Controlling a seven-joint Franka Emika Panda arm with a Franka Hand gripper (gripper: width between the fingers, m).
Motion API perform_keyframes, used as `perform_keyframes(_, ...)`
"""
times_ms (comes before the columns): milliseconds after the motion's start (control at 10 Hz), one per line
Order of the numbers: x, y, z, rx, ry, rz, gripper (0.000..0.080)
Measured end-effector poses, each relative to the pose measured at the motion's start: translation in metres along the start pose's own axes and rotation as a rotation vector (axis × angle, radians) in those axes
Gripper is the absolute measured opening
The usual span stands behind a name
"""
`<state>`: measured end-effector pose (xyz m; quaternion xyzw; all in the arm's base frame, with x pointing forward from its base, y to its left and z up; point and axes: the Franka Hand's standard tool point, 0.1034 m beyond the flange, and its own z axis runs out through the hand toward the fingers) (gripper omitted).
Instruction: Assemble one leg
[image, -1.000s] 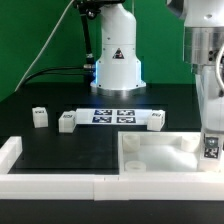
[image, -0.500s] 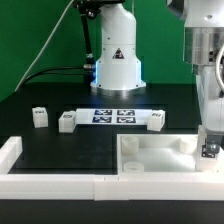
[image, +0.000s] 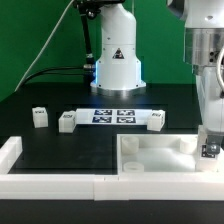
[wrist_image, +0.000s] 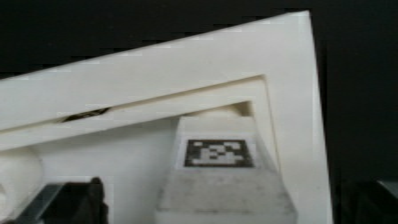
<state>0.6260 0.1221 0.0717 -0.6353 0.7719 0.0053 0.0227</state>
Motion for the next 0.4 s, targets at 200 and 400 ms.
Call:
perform_keyframes(200,-0.0001,0.0001,0.0002,0.000,0.000,-0.001,0.0649)
perform_keyframes(400,-0.0001,0.0002,0.0003,0.000,0.000,-0.001,0.0649)
